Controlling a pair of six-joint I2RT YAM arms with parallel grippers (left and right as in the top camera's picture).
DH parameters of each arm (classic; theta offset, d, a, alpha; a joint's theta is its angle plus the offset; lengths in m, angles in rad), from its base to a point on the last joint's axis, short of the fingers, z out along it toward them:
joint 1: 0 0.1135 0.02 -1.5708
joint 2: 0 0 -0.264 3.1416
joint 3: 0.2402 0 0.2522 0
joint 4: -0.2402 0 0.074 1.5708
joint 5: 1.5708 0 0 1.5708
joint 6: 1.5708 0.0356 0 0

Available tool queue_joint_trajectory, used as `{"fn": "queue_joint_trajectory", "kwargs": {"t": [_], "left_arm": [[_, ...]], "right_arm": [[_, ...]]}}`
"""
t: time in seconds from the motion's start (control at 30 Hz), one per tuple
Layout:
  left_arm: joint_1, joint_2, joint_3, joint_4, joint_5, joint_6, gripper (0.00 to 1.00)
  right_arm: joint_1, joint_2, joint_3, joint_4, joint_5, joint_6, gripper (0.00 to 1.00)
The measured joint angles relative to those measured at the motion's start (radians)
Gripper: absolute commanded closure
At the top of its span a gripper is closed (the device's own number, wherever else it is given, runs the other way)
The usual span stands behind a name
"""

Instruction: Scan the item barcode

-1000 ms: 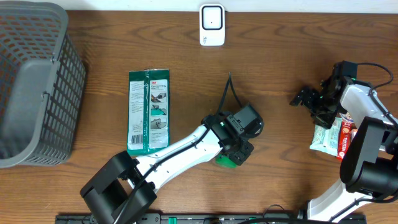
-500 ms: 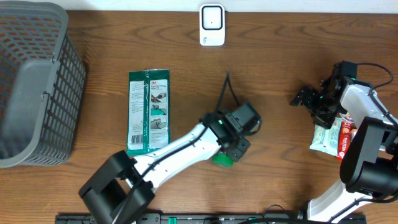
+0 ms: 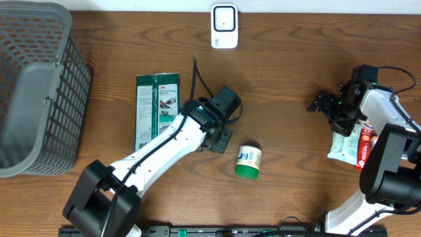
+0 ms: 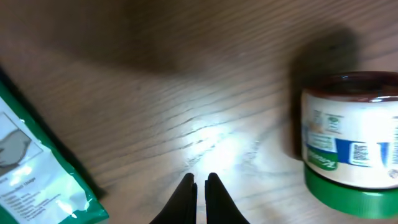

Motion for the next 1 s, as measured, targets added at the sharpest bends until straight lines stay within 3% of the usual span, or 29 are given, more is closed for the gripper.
{"fn": "queue_joint_trajectory", "kwargs": {"t": [0.3,1.0], "left_arm": [[0.0,0.021,-0.093,0.132,0.08,-0.028,0.92],[0.0,0.022,-0.111,0.191,0.189,-0.048,0.93]], "right_arm": [[0.0,0.0,0.0,0.0,0.0,0.0,0.01],[0.0,0.0,0.0,0.0,0.0,0.0,0.01]]}}
